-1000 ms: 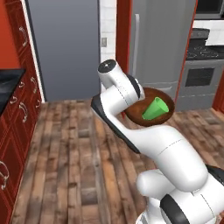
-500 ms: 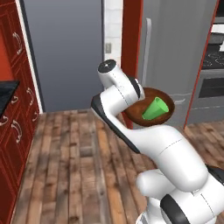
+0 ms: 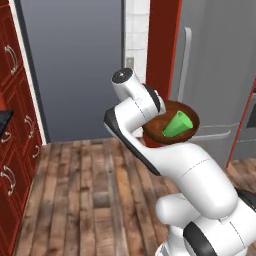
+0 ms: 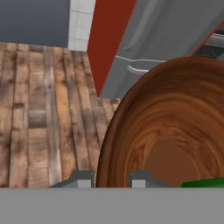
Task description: Place the cup inside the bowl on the dining table and move the bowl to any counter.
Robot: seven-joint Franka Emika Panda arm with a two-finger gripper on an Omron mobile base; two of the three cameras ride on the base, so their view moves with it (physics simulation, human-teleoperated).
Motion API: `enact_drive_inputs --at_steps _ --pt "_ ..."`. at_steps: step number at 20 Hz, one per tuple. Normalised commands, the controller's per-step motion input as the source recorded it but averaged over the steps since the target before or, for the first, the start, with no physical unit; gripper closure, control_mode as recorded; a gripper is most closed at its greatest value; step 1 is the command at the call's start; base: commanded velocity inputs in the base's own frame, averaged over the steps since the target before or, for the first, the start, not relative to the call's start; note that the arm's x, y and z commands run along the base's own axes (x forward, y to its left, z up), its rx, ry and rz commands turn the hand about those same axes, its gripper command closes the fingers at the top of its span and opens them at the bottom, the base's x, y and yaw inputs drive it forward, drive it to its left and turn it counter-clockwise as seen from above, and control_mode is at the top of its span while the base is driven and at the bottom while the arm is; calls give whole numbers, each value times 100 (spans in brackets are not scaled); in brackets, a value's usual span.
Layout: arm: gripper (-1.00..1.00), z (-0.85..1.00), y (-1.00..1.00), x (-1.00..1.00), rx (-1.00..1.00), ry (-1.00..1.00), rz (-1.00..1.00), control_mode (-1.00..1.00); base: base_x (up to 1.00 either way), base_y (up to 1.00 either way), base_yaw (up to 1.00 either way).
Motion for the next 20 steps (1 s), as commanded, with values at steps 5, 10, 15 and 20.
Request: enact_drive_inputs --at_steps 5,10,15,20 --pt "100 0 0 0 0 0 0 100 100 20 2" --pt "100 0 0 0 0 0 0 100 100 14 13" --pt "100 0 0 0 0 0 0 100 74 21 30" --pt "100 0 0 0 0 0 0 100 -1 24 46"
